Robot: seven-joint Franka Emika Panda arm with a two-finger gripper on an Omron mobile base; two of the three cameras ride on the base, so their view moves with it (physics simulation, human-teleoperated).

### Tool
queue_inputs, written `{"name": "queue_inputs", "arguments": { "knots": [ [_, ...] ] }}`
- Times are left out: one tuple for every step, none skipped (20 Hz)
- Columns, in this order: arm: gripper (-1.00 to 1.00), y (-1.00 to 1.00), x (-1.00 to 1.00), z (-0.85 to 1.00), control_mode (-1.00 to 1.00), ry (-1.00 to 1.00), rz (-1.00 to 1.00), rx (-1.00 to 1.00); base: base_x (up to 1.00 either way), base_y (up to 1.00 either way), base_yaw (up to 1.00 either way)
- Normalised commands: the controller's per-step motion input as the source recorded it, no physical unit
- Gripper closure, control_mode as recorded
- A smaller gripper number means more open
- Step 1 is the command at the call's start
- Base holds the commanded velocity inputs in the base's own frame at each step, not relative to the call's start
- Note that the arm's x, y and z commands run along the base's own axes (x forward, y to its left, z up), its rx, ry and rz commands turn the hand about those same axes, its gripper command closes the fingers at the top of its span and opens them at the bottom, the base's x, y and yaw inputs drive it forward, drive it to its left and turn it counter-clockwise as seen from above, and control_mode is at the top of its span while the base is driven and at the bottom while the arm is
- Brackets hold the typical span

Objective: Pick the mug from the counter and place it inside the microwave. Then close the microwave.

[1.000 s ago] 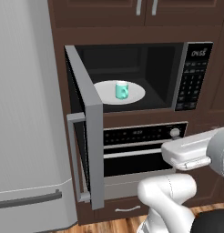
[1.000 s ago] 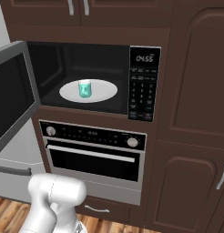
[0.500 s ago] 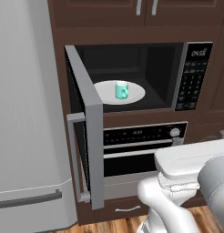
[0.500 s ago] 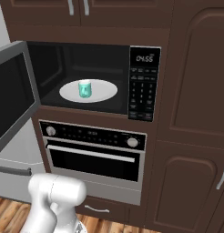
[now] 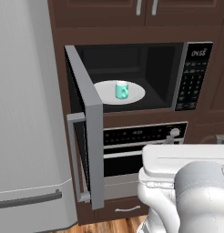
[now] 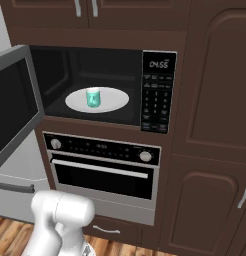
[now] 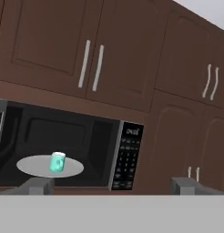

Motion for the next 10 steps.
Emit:
{"name": "queue_inputs", "arguments": {
  "knots": [
    [-1.0, 0.16, -0.19, 0.0, -1.0, 0.0, -0.17, 0.0, 0.0, 0.0, 0.0],
    [-1.0, 0.19, -0.26, 0.0, -1.0, 0.0, -0.17, 0.0, 0.0, 0.0, 0.0],
    [-1.0, 0.19, -0.35, 0.0, -1.0, 0.0, -0.15, 0.0, 0.0, 0.0, 0.0],
    [-1.0, 0.14, -0.39, 0.0, -1.0, 0.0, -0.12, 0.0, 0.0, 0.0, 0.0],
    [-1.0, 0.16, -0.32, 0.0, -1.0, 0.0, -0.11, 0.0, 0.0, 0.0, 0.0],
    [-1.0, 0.16, -0.31, 0.0, -1.0, 0.0, -0.11, 0.0, 0.0, 0.0, 0.0],
    [-1.0, 0.21, -0.31, 0.0, -1.0, 0.0, -0.1, 0.0, 0.0, 0.0, 0.0],
    [-1.0, 0.24, -0.29, 0.0, -1.0, 0.0, -0.09, 0.0, 0.0, 0.0, 0.0],
    [-1.0, 0.28, -0.24, 0.0, -1.0, 0.0, -0.09, 0.0, 0.0, 0.0, 0.0],
    [-1.0, 0.35, -0.19, 0.0, -1.0, 0.0, -0.07, 0.0, 0.0, 0.0, 0.0]
  ]
}}
